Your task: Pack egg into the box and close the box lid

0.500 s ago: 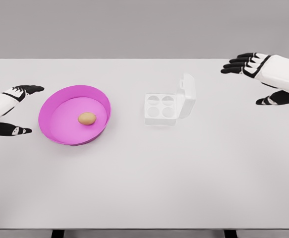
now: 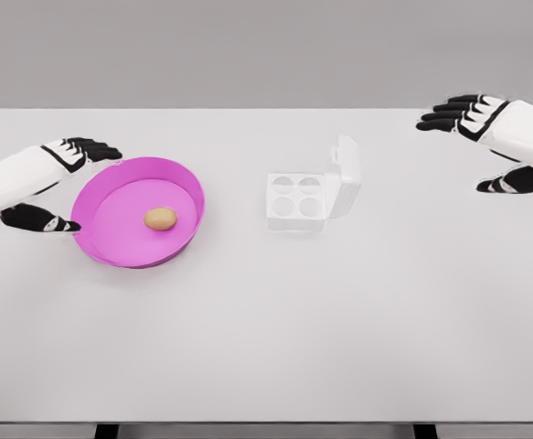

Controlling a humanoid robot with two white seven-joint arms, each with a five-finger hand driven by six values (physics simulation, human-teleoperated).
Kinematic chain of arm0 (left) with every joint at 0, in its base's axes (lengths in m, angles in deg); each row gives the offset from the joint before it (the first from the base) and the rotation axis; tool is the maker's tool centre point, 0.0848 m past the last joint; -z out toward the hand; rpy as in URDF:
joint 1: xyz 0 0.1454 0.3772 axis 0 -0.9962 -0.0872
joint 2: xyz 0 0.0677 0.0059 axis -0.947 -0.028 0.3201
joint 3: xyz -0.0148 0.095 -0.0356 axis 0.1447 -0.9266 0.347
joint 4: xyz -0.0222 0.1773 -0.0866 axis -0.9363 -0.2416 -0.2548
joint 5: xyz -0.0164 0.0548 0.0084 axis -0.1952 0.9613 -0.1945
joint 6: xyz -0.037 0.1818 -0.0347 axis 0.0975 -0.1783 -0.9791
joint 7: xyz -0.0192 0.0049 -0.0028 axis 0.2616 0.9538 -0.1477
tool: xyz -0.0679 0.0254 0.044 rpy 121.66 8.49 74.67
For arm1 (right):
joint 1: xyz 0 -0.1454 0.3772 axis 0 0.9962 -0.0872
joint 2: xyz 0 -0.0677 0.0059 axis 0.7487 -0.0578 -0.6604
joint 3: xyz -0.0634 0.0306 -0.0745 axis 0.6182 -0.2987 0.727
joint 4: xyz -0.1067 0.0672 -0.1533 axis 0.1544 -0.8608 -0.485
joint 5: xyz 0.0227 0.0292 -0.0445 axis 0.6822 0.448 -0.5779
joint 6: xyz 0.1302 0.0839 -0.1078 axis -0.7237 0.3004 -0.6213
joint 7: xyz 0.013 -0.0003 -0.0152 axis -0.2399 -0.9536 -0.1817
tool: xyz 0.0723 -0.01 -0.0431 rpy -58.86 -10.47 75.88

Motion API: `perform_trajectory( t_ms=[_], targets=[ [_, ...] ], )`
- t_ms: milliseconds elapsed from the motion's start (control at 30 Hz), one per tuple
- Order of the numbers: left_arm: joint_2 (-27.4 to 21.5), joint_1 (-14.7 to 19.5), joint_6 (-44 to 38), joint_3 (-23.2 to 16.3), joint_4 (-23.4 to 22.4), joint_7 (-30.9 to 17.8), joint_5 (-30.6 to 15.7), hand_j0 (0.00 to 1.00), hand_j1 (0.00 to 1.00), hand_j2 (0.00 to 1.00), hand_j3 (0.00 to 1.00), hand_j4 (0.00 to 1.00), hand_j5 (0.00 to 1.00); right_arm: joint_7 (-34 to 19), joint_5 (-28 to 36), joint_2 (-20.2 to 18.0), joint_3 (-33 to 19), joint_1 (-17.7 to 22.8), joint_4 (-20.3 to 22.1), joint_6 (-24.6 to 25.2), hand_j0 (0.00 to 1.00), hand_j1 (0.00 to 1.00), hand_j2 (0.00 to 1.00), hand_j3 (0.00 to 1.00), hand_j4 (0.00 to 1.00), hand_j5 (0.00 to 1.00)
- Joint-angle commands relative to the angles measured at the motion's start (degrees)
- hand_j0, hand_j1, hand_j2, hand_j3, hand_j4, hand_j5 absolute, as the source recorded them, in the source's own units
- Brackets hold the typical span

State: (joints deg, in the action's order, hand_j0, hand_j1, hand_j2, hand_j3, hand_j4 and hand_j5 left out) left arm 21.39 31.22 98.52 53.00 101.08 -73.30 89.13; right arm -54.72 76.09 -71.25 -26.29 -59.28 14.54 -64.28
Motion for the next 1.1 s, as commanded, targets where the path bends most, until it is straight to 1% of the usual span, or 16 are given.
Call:
perform_trajectory(
  t_ms=[0,67,100,133,200,267,367,433,567,600,700,767,833,933,1000,1067],
  targets=[
    [-1.0,0.4,-0.1,-6.1,0.2,-1.5,-3.6,1.0,1.0,1.0,1.0,1.0,1.0,0.0,-1.8,2.4,-4.7,0.4,0.4,0.2,1.0,1.0,1.0,1.0,1.0,1.0],
    [-1.0,3.7,-0.1,-9.2,-0.2,-1.5,-4.2,1.0,1.0,1.0,1.0,1.0,1.0,0.0,-1.8,10.4,-15.8,10.1,1.1,0.2,1.0,1.0,1.0,1.0,1.0,1.0],
    [-0.9,5.1,-0.1,-10.8,-0.2,-1.5,-4.2,1.0,1.0,1.0,1.0,1.0,1.0,0.0,-1.9,13.5,-19.5,13.6,3.5,0.2,1.0,1.0,1.0,1.0,1.0,1.0],
    [-0.8,5.9,-0.1,-11.8,-0.2,-1.5,-4.5,1.0,1.0,1.0,1.0,1.0,1.0,0.0,-1.8,14.4,-20.3,14.4,3.6,0.2,1.0,1.0,1.0,1.0,1.0,1.0],
    [-0.4,8.1,-8.5,-13.7,-0.2,-1.5,-5.4,1.0,1.0,1.0,1.0,1.0,1.0,0.0,-2.1,15.1,-20.7,16.3,3.6,0.2,1.0,1.0,1.0,1.0,1.0,1.0],
    [-0.2,8.4,-14.3,-14.4,-0.2,-1.5,-5.4,1.0,1.0,1.0,1.0,1.0,1.0,0.0,-2.4,15.2,-21.4,18.0,3.6,0.2,1.0,1.0,1.0,1.0,1.0,1.0],
    [-0.2,9.3,-22.5,-16.9,-1.1,-1.5,-6.5,1.0,1.0,1.0,1.0,1.0,1.0,0.0,-2.3,19.3,-25.4,20.1,3.7,0.2,1.0,1.0,1.0,1.0,1.0,1.0],
    [-0.2,9.6,-27.3,-17.4,-0.8,-1.5,-5.9,1.0,1.0,1.0,1.0,1.0,1.0,0.0,-2.4,18.2,-25.3,22.4,3.7,0.2,1.0,1.0,1.0,1.0,1.0,1.0],
    [-0.6,9.8,-28.8,-19.0,2.5,-1.5,-4.8,1.0,1.0,1.0,1.0,1.0,1.0,0.0,-3.8,9.8,-23.7,25.3,3.6,0.2,1.0,1.0,1.0,1.0,1.0,1.0],
    [-0.4,10.2,-28.8,-19.1,3.1,-1.5,-4.8,1.0,1.0,1.0,1.0,1.0,1.0,0.0,-7.3,9.5,-20.0,24.3,3.6,0.2,1.0,1.0,1.0,1.0,1.0,1.0],
    [0.3,10.9,-31.4,-20.3,3.0,-1.5,-5.2,1.0,1.0,1.0,1.0,1.0,1.0,0.0,-12.5,10.1,-9.8,15.0,2.6,0.2,1.0,1.0,1.0,1.0,1.0,1.0],
    [1.3,10.7,-33.7,-20.3,2.9,-1.5,-4.9,0.98,0.98,0.98,0.98,0.98,0.98,0.0,-12.7,10.2,-5.8,11.6,2.0,0.2,1.0,1.0,1.0,1.0,1.0,1.0],
    [2.0,10.6,-33.8,-20.3,2.9,-1.5,-4.7,0.92,0.92,0.92,0.92,0.92,0.92,0.0,-13.1,10.1,-1.7,7.4,-1.7,0.2,1.0,1.0,1.0,1.0,1.0,1.0],
    [2.1,10.2,-33.9,-21.0,3.0,-1.5,-4.5,0.91,0.91,0.91,0.91,0.91,0.91,0.0,-13.2,10.2,5.9,0.6,-8.3,0.2,1.0,1.0,1.0,1.0,1.0,1.0],
    [2.1,10.1,-33.9,-21.0,2.9,-1.5,-4.4,0.87,0.87,0.87,0.87,0.87,0.87,0.0,-13.2,10.2,9.7,-1.2,-9.4,0.2,1.0,1.0,1.0,1.0,1.0,1.0],
    [2.2,10.1,-33.9,-21.7,3.0,-1.5,-3.4,0.86,0.86,0.86,0.86,0.86,0.86,0.0,-14.3,9.8,9.9,-1.5,-10.5,0.2,1.0,1.0,1.0,1.0,1.0,1.0]
  ],
)
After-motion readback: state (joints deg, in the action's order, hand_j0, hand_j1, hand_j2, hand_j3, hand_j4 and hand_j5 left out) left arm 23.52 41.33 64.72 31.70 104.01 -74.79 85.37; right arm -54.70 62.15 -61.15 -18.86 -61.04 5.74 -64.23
